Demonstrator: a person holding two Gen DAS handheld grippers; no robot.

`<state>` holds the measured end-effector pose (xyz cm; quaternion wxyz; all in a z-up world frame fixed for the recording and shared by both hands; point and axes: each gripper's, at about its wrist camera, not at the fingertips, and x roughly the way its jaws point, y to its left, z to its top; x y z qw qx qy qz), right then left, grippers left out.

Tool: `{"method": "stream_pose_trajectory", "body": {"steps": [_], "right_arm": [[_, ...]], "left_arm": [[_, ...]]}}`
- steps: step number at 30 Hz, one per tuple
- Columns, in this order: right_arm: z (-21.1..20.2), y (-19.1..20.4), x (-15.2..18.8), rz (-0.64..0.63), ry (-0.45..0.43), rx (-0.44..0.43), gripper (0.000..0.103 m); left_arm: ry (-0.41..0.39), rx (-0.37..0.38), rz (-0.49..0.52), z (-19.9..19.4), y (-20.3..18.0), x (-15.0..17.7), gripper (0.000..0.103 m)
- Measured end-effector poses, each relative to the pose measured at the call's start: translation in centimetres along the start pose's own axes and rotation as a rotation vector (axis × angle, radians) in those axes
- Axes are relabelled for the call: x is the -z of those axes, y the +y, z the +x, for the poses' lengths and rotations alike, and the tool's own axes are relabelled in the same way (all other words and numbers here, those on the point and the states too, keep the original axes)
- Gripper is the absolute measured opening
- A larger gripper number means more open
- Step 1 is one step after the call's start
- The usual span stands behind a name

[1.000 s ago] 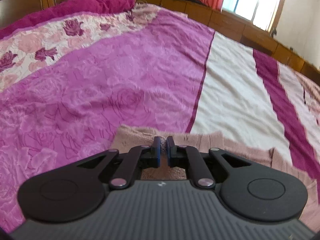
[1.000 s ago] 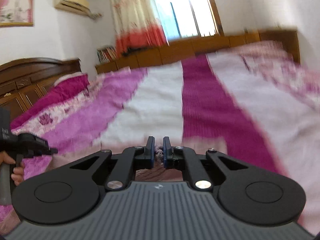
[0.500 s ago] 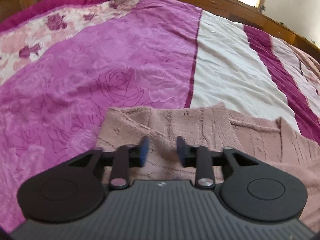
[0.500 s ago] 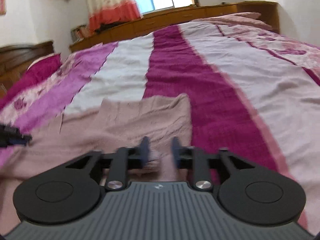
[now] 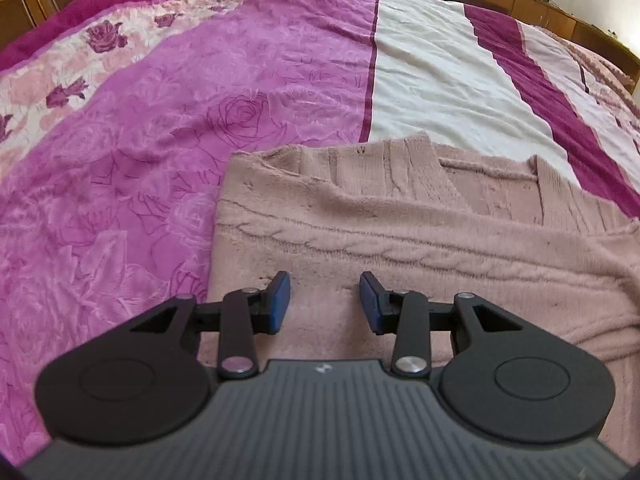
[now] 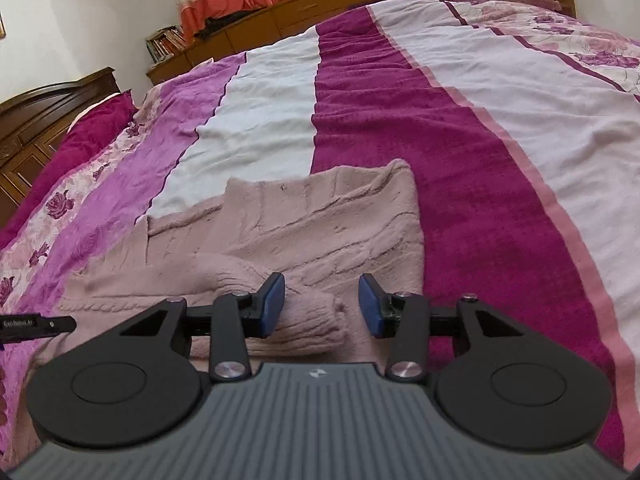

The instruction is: Fold small clothes

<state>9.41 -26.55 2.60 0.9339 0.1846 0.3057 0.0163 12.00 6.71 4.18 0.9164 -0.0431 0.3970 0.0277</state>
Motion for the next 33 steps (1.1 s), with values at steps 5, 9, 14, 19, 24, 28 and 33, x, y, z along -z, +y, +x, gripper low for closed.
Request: {"method": "stream_pose_trajectory", "body": {"steps": [5, 9, 14, 19, 24, 28, 33], "right_arm": [[0.1, 1.5, -0.5, -0.076, 0.014, 0.008, 0.023], [-1.2, 3.3, -0.1, -0.202, -0.066, -0.046, 0.014], [-1.8, 4.7, 1.1, -0.281, 0.008, -0.178, 0.015], [-2.7, 4.6, 2.3, -0.258, 0.014, -0.177, 0.024], [-3.7, 3.6, 2.2, -0.21, -0.066, -0.081, 0.057], [-3.0, 1.4, 1.8, -0.1, -0.033, 0.013, 0.059], [-2.5, -1.0, 1.5, 0.089, 0.011, -0.124, 0.059]], "left_arm": [[-0.006, -0.002, 0.003, -0.1, 0.1, 0.3, 0.041], [-0.008, 0.009, -0.018, -0.1, 0.2, 0.4, 0.041], [-0.009, 0.019, -0.024, 0.0, 0.5, 0.5, 0.041], [-0.011, 0.019, -0.025, 0.2, 0.6, 0.5, 0.042], [-0.011, 0.018, -0.028, 0.3, 0.6, 0.5, 0.043], [-0.012, 0.017, -0.029, 0.4, 0.5, 0.5, 0.044], [-0.013, 0.018, -0.026, 0.5, 0.6, 0.5, 0.044]]}}
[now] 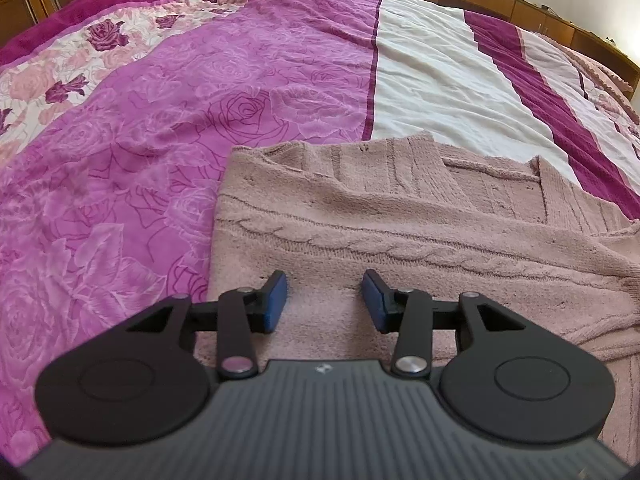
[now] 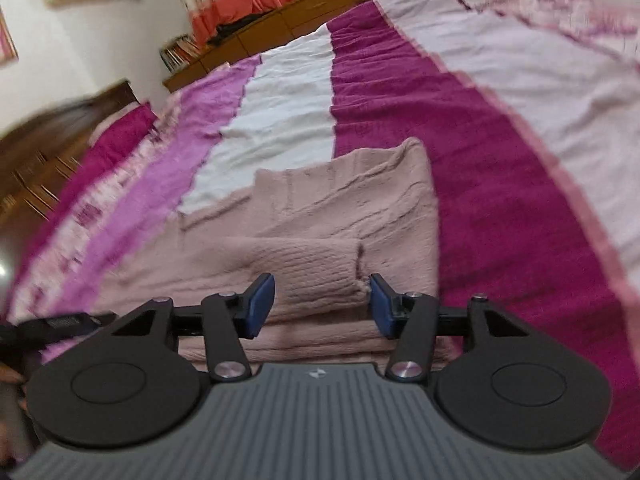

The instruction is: Fold small clothes

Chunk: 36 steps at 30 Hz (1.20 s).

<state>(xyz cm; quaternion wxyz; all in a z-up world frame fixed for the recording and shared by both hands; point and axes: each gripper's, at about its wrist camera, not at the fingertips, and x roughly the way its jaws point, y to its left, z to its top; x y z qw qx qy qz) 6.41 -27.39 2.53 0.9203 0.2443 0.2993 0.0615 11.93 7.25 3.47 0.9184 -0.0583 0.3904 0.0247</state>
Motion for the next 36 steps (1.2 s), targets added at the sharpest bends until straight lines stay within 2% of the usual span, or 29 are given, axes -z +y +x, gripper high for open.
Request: {"method": "stream_pose_trajectory", "body": {"steps": [3, 5, 8, 14, 15, 16, 17, 19, 21, 23, 24, 26, 28, 29, 31, 33, 36], "right_arm": [[0.8, -1.1, -0.3, 0.136, 0.065, -0.102, 0.059], [1.0, -1.6, -0.7, 0.212, 0.066, -0.13, 0.059], [1.8, -2.1, -1.5, 0.291, 0.057, -0.141, 0.059], [4.1, -2.6, -3.2, 0.373, 0.024, -0.101, 0.057], [4.2, -2.4, -3.3, 0.357, 0.019, -0.091, 0.04], [4.0, -2.0, -3.5, 0.322, -0.001, -0.072, 0.018], [3.6, -1.5, -3.5, 0.278, -0.027, -0.059, 0.018], [1.9, 0.1, -3.2, 0.143, -0.137, -0.055, 0.016], [0.0, 2.1, -2.4, -0.039, -0.24, -0.029, 0.016], [-0.5, 3.5, -1.3, -0.174, -0.263, 0.06, 0.016], [-0.1, 3.6, -0.9, -0.203, -0.241, 0.108, 0.017], [1.1, 3.0, -0.5, -0.202, -0.162, 0.197, 0.018], [1.9, 2.0, -0.2, -0.144, -0.099, 0.223, 0.029], [1.9, 1.5, -0.1, -0.107, -0.093, 0.224, 0.032], [1.4, 1.3, -0.1, -0.077, -0.11, 0.217, 0.047], [0.7, 1.8, -0.2, -0.083, -0.151, 0.236, 0.054], [0.1, 2.2, -1.2, -0.107, -0.168, 0.196, 0.057]], "left_arm": [[0.0, -0.001, 0.0, 0.1, 0.0, -0.1, 0.044], [-0.001, -0.002, 0.001, 0.1, 0.1, -0.1, 0.044], [-0.006, -0.006, 0.007, 0.1, 0.0, 0.0, 0.044], [-0.008, -0.006, 0.011, 0.2, -0.1, 0.1, 0.044], [-0.007, -0.004, 0.01, 0.2, 0.0, 0.1, 0.044], [-0.007, -0.003, 0.01, 0.2, 0.0, 0.1, 0.044], [-0.007, -0.002, 0.01, 0.2, 0.0, 0.1, 0.044], [-0.008, -0.002, 0.011, 0.2, 0.0, 0.1, 0.044], [-0.01, -0.003, 0.015, 0.2, -0.1, 0.1, 0.045], [-0.012, -0.007, 0.018, 0.3, -0.1, 0.1, 0.046], [-0.012, -0.008, 0.018, 0.3, -0.1, 0.1, 0.047], [-0.013, -0.008, 0.016, 0.3, -0.1, 0.2, 0.047], [-0.013, -0.007, 0.018, 0.3, -0.1, 0.2, 0.047], [-0.013, -0.006, 0.019, 0.3, -0.1, 0.2, 0.047], [-0.011, -0.005, 0.021, 0.3, -0.1, 0.1, 0.048], [-0.011, -0.004, 0.02, 0.3, 0.0, 0.2, 0.048], [-0.013, -0.005, 0.021, 0.3, 0.0, 0.2, 0.048]]}}
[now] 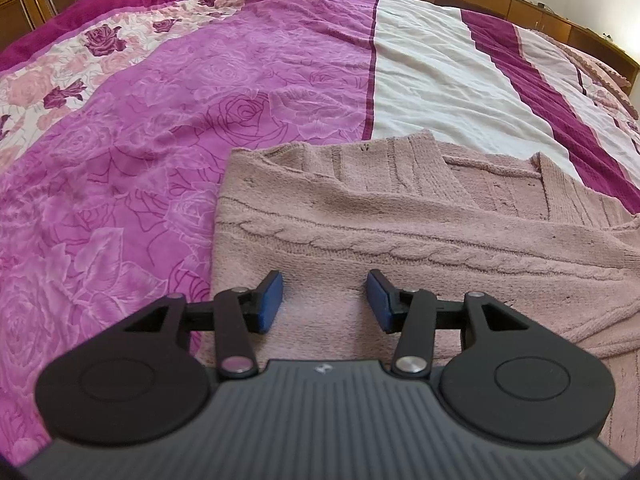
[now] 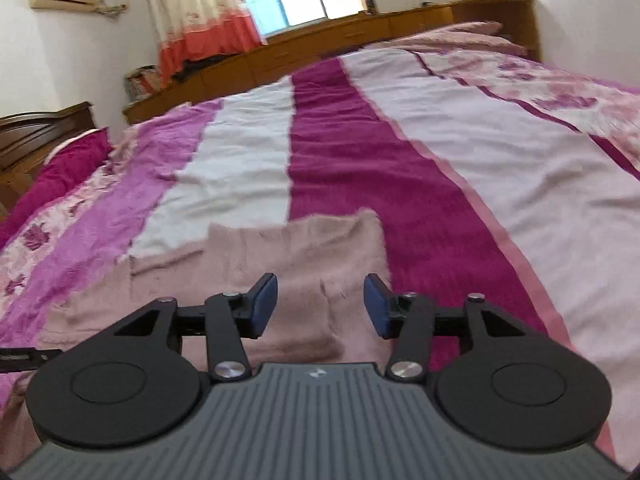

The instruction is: Fold small clothes

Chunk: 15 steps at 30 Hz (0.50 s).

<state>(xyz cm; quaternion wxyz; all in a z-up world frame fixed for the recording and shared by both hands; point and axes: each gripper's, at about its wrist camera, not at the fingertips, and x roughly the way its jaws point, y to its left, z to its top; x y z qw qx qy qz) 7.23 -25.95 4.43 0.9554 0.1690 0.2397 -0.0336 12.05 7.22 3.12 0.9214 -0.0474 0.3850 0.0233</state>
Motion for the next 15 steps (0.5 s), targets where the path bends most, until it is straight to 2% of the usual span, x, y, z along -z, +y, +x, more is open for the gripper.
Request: {"method": "stream_pose_trajectory", "body": {"steps": [2, 4, 6, 8, 10, 13, 15], "right_arm": [[1.1, -0.8, -1.1, 0.041, 0.075, -0.084, 0.058], [2.8, -2.2, -2.0, 0.136, 0.173, -0.159, 0.058], [4.5, -3.4, -2.5, 0.193, 0.23, -0.165, 0.058], [5.8, -4.2, -2.7, 0.194, 0.283, -0.2, 0.058], [6.2, -4.8, -2.9, 0.202, 0.295, -0.228, 0.058], [7.2, -5.7, -3.0, 0.275, 0.341, -0.362, 0.058], [8.3, -6.2, -2.5, 0.352, 0.361, -0.421, 0.058]], "left_arm": [[-0.001, -0.002, 0.001, 0.0, 0.0, 0.0, 0.049], [-0.001, -0.003, 0.001, 0.0, 0.0, 0.1, 0.049], [-0.001, -0.002, 0.003, 0.0, 0.0, 0.0, 0.049], [0.001, -0.001, 0.003, 0.0, 0.0, 0.0, 0.049], [0.002, 0.001, 0.002, 0.0, 0.0, 0.0, 0.049], [0.003, 0.002, 0.001, 0.1, 0.1, 0.0, 0.049], [0.0, -0.001, 0.001, 0.1, 0.1, 0.0, 0.049]]}}
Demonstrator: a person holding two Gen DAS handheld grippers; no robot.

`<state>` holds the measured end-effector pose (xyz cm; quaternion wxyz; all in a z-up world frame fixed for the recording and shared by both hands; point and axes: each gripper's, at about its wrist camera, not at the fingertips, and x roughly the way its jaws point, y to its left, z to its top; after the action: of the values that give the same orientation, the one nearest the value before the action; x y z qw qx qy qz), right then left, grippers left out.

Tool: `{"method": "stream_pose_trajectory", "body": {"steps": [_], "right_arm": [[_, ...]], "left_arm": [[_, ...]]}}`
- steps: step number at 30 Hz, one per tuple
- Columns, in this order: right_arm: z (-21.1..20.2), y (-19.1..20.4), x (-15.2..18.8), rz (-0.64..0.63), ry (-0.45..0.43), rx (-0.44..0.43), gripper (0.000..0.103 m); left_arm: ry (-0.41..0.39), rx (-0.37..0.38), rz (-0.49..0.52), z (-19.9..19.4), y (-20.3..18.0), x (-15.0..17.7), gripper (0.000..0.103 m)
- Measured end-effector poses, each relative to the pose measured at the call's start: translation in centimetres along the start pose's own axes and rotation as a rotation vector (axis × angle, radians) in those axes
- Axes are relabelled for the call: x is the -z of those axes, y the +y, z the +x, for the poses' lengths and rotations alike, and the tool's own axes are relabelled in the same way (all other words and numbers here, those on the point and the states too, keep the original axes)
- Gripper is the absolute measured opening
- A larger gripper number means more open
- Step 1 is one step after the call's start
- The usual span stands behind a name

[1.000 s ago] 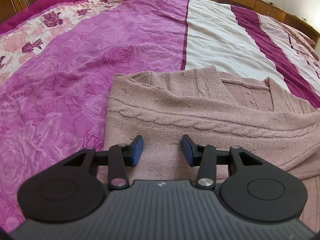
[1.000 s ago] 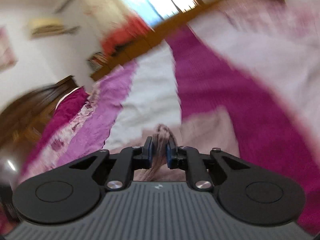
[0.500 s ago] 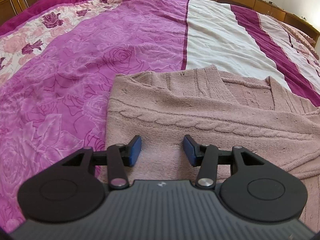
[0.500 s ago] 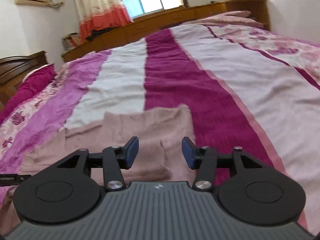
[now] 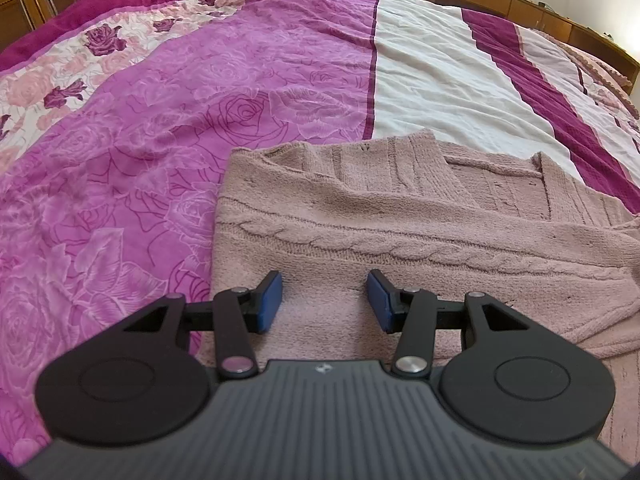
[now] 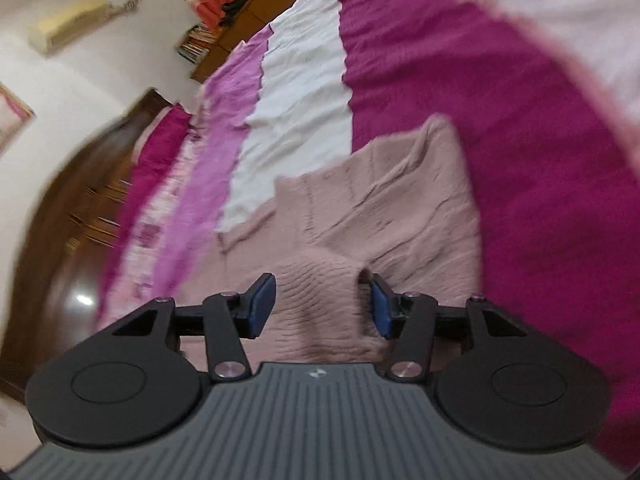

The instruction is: Fold small clothes

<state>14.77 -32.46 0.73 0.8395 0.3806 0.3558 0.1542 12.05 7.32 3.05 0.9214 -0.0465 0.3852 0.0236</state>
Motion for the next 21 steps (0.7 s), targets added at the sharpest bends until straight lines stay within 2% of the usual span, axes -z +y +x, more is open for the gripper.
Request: {"method": "stream_pose_trajectory", "body": {"steps": [3, 5, 6, 7, 9, 10, 11, 14, 15, 16, 18, 20, 21], "right_arm": [[0.4, -1.0, 0.2, 0.096, -0.074, -0.068, 0.058], [0.4, -1.3, 0.4, 0.151, -0.132, -0.1, 0.053], [0.2, -1.1, 0.7, 0.138, -0.17, -0.097, 0.035], [-0.2, -0.6, 1.0, 0.105, -0.2, -0.083, 0.026], [-1.5, 1.0, 1.9, -0.019, -0.284, -0.022, 0.023], [-2.0, 1.8, 2.3, -0.087, -0.313, 0.02, 0.023], [-2.1, 2.7, 2.7, -0.163, -0.325, 0.105, 0.023], [-1.4, 4.6, 3.6, -0.342, -0.335, 0.451, 0.024], [-1.3, 5.1, 3.9, -0.378, -0.346, 0.497, 0.024], [-1.3, 5.5, 4.1, -0.393, -0.354, 0.486, 0.025], [-2.2, 6.5, 4.6, -0.406, -0.361, 0.386, 0.027], [-2.0, 7.6, 5.0, -0.447, -0.351, 0.329, 0.041], [-1.4, 8.1, 5.2, -0.47, -0.326, 0.321, 0.053]], "left_arm": [[-0.002, -0.005, 0.003, 0.0, 0.0, 0.0, 0.049], [0.001, -0.006, 0.005, 0.0, 0.0, 0.0, 0.049], [0.001, -0.004, 0.001, 0.0, 0.0, 0.0, 0.049], [0.003, -0.003, -0.001, 0.0, 0.0, 0.0, 0.049], [0.005, 0.001, -0.003, 0.1, 0.0, 0.0, 0.049], [0.005, 0.002, -0.002, 0.1, 0.0, 0.0, 0.049], [0.004, 0.0, 0.001, 0.1, 0.0, 0.0, 0.049], [0.003, -0.007, 0.005, 0.1, -0.2, 0.0, 0.049], [0.003, -0.009, 0.005, 0.1, -0.2, -0.1, 0.049], [0.002, -0.01, 0.006, 0.1, -0.2, 0.0, 0.049], [0.002, -0.011, 0.009, 0.1, -0.2, 0.0, 0.049], [0.002, -0.011, 0.009, 0.1, -0.2, 0.0, 0.049], [0.003, -0.011, 0.009, 0.1, -0.2, 0.0, 0.049]]}}
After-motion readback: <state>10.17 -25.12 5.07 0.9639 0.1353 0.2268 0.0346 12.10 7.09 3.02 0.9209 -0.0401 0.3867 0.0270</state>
